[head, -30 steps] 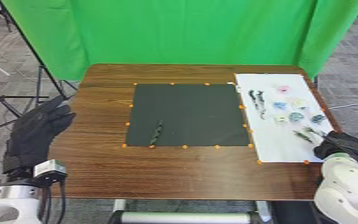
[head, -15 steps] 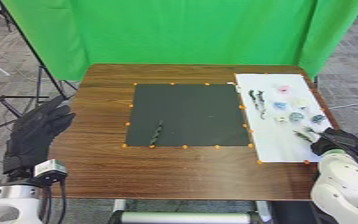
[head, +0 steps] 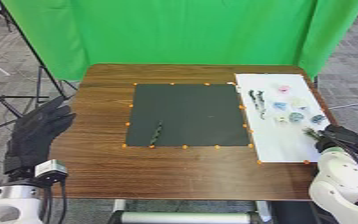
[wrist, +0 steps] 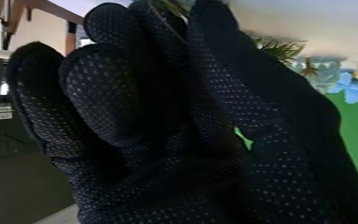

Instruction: Arrange flowers

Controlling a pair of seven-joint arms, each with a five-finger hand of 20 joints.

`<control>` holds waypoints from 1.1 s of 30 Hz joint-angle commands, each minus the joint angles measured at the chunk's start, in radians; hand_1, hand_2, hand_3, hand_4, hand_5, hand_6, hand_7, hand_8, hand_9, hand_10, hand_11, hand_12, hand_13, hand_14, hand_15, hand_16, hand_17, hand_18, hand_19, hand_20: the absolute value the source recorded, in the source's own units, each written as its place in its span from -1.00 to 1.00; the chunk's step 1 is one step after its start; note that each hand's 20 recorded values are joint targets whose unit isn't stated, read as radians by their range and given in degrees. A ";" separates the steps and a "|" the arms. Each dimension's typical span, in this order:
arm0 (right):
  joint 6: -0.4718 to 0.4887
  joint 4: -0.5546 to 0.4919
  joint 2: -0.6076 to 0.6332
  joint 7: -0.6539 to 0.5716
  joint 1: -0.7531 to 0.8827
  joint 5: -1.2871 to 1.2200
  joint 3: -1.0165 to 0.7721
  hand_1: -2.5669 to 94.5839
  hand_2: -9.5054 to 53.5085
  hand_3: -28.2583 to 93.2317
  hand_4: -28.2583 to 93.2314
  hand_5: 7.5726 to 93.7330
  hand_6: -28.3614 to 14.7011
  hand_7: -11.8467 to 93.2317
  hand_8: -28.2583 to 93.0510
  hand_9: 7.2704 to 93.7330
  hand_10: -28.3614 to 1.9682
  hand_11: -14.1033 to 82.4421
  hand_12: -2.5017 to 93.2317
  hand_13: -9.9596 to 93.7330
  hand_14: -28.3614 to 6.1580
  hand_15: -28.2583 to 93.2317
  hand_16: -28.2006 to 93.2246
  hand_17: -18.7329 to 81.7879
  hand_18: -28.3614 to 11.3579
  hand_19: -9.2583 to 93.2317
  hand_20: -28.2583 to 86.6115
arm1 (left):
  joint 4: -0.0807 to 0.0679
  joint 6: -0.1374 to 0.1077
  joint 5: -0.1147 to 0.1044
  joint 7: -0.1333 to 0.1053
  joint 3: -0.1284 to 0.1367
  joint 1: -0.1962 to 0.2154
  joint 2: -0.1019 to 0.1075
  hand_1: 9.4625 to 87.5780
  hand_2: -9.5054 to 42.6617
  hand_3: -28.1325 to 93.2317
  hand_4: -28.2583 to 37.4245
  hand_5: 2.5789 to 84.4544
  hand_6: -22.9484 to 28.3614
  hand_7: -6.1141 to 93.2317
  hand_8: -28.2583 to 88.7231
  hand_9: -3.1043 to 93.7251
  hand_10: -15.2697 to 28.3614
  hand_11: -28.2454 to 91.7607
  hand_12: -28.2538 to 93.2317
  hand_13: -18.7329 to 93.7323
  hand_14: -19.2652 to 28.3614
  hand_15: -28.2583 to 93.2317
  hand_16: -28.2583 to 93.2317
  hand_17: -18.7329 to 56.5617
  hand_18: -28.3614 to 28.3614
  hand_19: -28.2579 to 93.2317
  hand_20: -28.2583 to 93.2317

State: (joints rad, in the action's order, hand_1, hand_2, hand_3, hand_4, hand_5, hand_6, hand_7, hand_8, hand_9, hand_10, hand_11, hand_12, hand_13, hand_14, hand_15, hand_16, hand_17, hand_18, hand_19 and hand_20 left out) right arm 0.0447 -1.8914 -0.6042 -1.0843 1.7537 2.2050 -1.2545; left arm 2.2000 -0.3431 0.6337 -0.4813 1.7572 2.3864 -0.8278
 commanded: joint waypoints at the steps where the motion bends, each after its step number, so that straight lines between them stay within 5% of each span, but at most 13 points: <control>1: -0.076 -0.006 0.026 0.003 0.006 0.030 0.024 0.26 -0.88 0.63 -1.00 0.83 -0.21 -0.53 -0.18 0.83 -0.81 -0.15 -0.57 0.64 -0.10 0.67 -0.36 0.49 -0.49 1.00 -0.70 | 0.003 -0.011 -0.013 -0.006 0.002 0.014 0.010 -0.60 -0.39 0.80 -0.71 -0.06 0.31 -0.65 -0.67 -0.21 0.65 -0.01 -0.42 -0.26 0.97 0.46 -0.80 -0.74 0.84 0.49 -0.58; 3: -0.095 -0.020 0.030 0.006 0.007 0.030 0.017 0.25 -0.89 0.64 -1.00 0.84 -0.13 -0.51 -0.18 0.84 -0.56 -0.06 -0.55 0.70 0.01 0.65 -0.32 0.51 -0.51 1.00 -0.58 | 0.004 -0.010 -0.011 -0.004 0.004 0.017 0.007 -0.60 -0.39 0.80 -0.71 -0.06 0.31 -0.65 -0.67 -0.21 0.65 -0.01 -0.42 -0.27 0.97 0.46 -0.80 -0.74 0.84 0.49 -0.58; 12: -0.088 -0.141 0.023 0.049 -0.026 0.064 -0.013 0.18 -0.92 0.70 -1.00 0.78 0.07 -0.37 -0.21 0.84 -0.09 0.08 -0.43 0.80 0.25 0.60 -0.18 0.52 -0.56 1.00 -0.32 | 0.013 -0.020 -0.016 -0.006 0.020 0.034 0.017 -0.60 -0.39 0.80 -0.71 -0.06 0.31 -0.65 -0.67 -0.21 0.65 -0.01 -0.42 -0.26 0.97 0.46 -0.80 -0.74 0.84 0.49 -0.58; 19: -0.044 -0.228 -0.026 0.108 -0.153 0.054 0.073 0.16 -0.93 0.71 -1.00 0.77 0.11 -0.34 -0.22 0.85 -0.06 0.10 -0.41 0.81 0.28 0.61 -0.15 0.50 -0.59 1.00 -0.25 | 0.019 -0.026 -0.018 -0.005 0.030 0.041 0.022 -0.60 -0.39 0.80 -0.71 -0.06 0.31 -0.64 -0.67 -0.21 0.65 -0.01 -0.42 -0.27 0.97 0.46 -0.80 -0.74 0.84 0.49 -0.58; 22: -0.022 -0.242 -0.073 0.134 -0.226 0.050 0.139 0.16 -0.93 0.72 -1.00 0.77 0.11 -0.33 -0.22 0.85 -0.06 0.11 -0.41 0.81 0.27 0.61 -0.14 0.50 -0.60 1.00 -0.24 | 0.022 -0.017 -0.005 0.015 0.039 0.040 0.009 -0.60 -0.38 0.80 -0.71 -0.06 0.31 -0.64 -0.67 -0.21 0.65 -0.01 -0.42 -0.27 0.97 0.46 -0.80 -0.74 0.84 0.49 -0.58; 33: 0.071 -0.150 -0.272 0.177 -0.477 0.065 0.456 0.15 -0.93 0.72 -0.98 0.76 0.11 -0.31 -0.22 0.85 -0.06 0.13 -0.41 0.81 0.27 0.61 -0.13 0.49 -0.63 1.00 -0.18 | 0.021 0.004 0.024 0.059 0.036 0.018 -0.016 -0.60 -0.39 0.80 -0.70 -0.06 0.31 -0.64 -0.67 -0.21 0.65 0.00 -0.42 -0.27 0.97 0.47 -0.80 -0.74 0.84 0.49 -0.58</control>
State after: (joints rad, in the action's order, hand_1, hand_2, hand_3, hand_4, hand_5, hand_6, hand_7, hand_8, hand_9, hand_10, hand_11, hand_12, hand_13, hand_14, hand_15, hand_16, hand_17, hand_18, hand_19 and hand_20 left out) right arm 0.0551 -2.0895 -0.7377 -0.9414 1.3865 2.2490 -0.9284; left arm 2.2147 -0.3541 0.6371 -0.4527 1.7990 2.4114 -0.8242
